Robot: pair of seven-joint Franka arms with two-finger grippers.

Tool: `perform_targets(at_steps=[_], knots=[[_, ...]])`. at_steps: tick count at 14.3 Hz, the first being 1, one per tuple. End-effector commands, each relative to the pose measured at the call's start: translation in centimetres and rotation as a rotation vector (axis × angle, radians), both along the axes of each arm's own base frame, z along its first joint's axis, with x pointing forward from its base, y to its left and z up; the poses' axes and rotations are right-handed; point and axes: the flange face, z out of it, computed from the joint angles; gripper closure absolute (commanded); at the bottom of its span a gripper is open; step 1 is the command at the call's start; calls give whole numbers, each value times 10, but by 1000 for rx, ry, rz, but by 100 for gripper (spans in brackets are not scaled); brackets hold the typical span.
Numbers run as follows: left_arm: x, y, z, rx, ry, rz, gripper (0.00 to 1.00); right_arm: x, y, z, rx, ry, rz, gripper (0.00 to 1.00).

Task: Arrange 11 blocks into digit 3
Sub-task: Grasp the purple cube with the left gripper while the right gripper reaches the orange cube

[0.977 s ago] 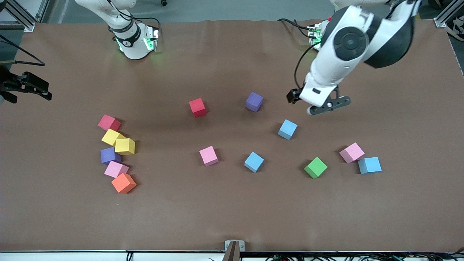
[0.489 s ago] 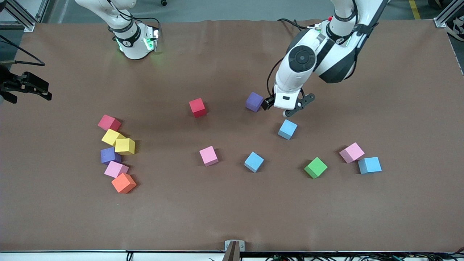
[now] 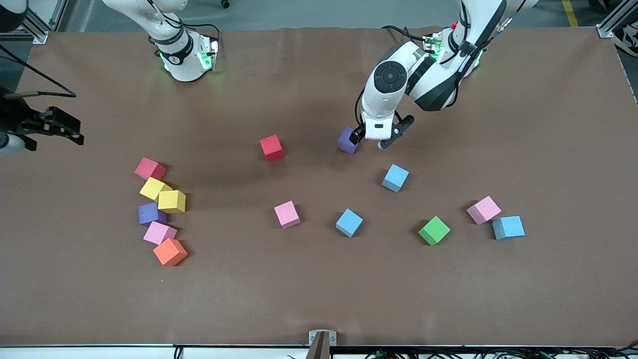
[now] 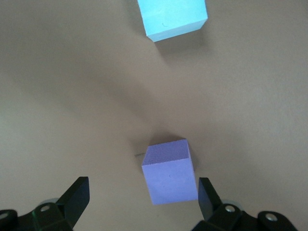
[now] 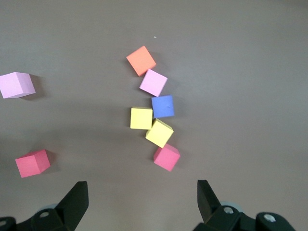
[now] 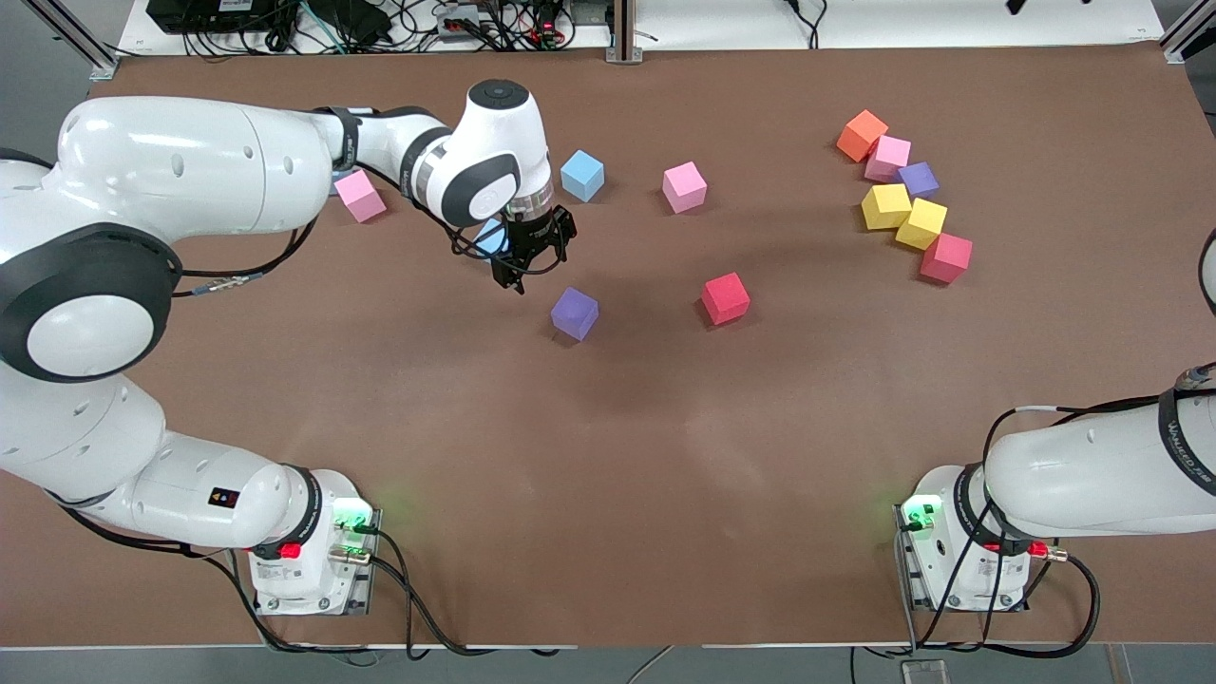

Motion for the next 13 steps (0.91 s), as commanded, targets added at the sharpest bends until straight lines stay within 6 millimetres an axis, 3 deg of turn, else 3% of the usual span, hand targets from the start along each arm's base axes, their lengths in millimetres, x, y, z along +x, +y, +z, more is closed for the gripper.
perform_targets(at_steps=[1,3,5,9,13], knots=[[-15,-19,-16,-29,-21,97,0,12,27,-18,-7,3,53,0],[-18,-22,-30,-15,-37,103,0,14,29,-22,-9,5,64,0],[-26,-27,-46,25,-39,98,0,25,32,-45,-6,40,72,0],[-23,-33,-59,-13,-59,153,0,58,47,-107,4,67,171,0],[-26,-33,-69,-7,-40,159,0,89,44,-172,20,58,323,0]])
